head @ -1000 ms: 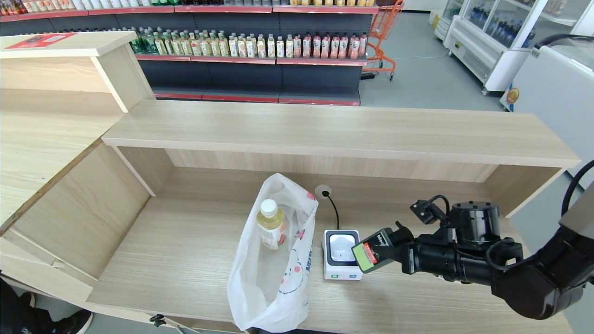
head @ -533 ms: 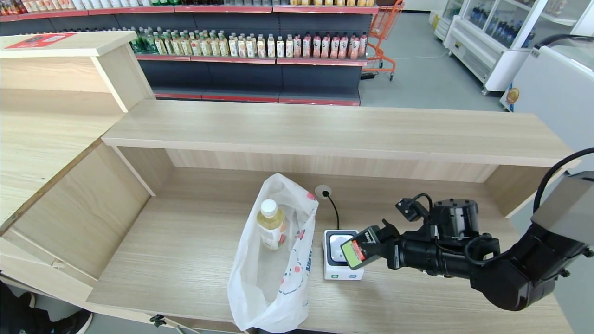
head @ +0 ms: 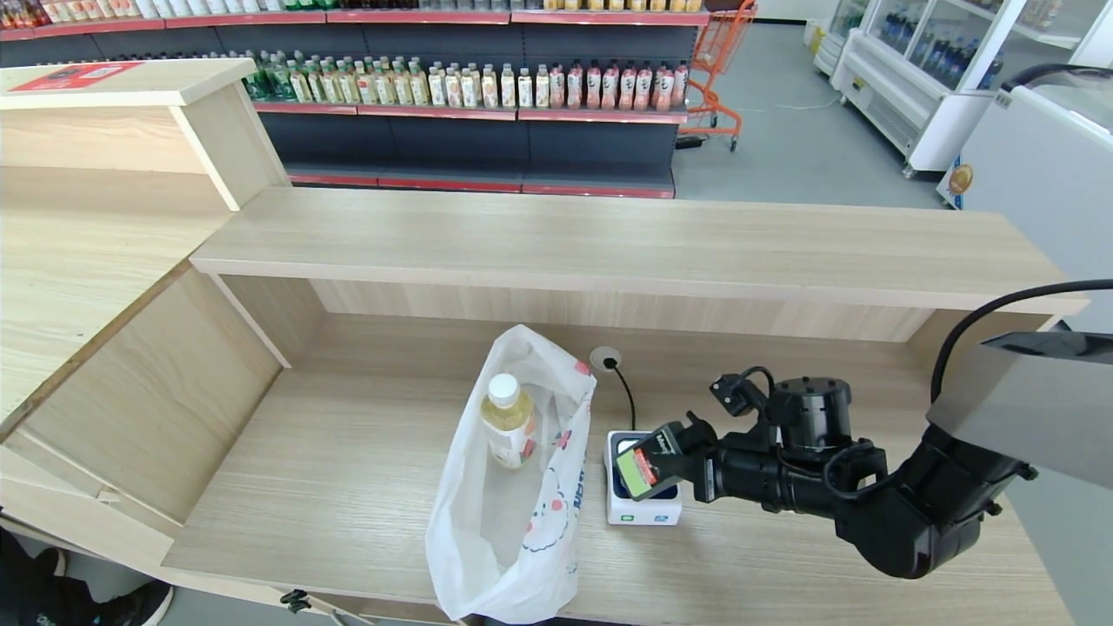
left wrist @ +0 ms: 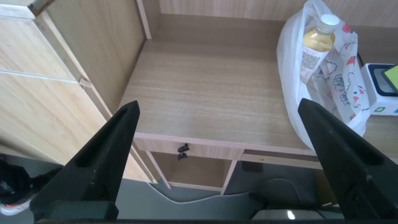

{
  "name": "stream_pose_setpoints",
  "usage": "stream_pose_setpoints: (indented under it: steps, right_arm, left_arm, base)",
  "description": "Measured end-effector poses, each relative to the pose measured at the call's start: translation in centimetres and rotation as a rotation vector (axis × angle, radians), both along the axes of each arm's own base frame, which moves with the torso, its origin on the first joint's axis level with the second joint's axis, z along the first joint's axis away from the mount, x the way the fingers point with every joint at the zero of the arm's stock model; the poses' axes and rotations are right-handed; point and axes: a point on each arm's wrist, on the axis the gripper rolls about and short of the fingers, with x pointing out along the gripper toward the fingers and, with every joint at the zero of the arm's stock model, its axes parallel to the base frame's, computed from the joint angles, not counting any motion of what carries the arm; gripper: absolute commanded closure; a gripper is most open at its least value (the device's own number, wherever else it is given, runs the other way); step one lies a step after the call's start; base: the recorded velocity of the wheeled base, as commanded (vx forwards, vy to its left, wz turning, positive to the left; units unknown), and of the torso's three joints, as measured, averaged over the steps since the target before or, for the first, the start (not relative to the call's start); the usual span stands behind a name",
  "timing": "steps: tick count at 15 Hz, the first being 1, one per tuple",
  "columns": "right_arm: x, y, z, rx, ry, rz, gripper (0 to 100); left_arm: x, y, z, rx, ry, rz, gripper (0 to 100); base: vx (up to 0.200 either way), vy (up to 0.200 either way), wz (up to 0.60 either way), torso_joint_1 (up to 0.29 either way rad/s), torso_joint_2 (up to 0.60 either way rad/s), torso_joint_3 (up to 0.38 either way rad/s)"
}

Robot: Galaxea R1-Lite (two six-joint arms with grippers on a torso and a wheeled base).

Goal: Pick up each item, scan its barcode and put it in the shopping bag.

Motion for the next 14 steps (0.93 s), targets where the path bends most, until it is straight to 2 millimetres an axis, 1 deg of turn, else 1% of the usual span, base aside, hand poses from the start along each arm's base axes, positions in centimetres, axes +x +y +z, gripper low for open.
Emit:
stream_pose_setpoints:
  steps: [5,9,10,11,12,14]
  right_arm:
    - [0.8,0.5,-0.6,-0.001,-0.006,-0.003,100]
    - [1.0,0.5,-0.6,0.010,0.007,-0.012,100]
    - [0.9,0.6,-0.2,0.038,0.029,-0.027,100]
    - [0.8,0.9,1.0,0.084,0.043,-0.041,100]
    - [0.4,1.1,2.6,0.117,0.038,-0.042,100]
    - [-0.7,0.8,5.7,0.125,0.018,-0.037,100]
  left_arm:
    - [0.0,0.0,0.0,-0.001,0.000,0.000,0]
    - [0.0,0.0,0.0,0.000,0.000,0.000,0]
    - [0.0,0.0,0.0,0.000,0.000,0.000,0]
    - [0.0,0.0,0.0,0.000,0.000,0.000,0]
    - [0.0,0.0,0.0,0.000,0.000,0.000,0]
    - [0.0,0.0,0.0,0.000,0.000,0.000,0]
  base:
    - [0.000,0.000,0.00,0.000,0.00,0.000]
    - [0.000,0.000,0.00,0.000,0.00,0.000]
    - [0.000,0.000,0.00,0.000,0.00,0.000]
    - [0.000,0.000,0.00,0.000,0.00,0.000]
    - [0.000,0.000,0.00,0.000,0.00,0.000]
    - [0.000,0.000,0.00,0.000,0.00,0.000]
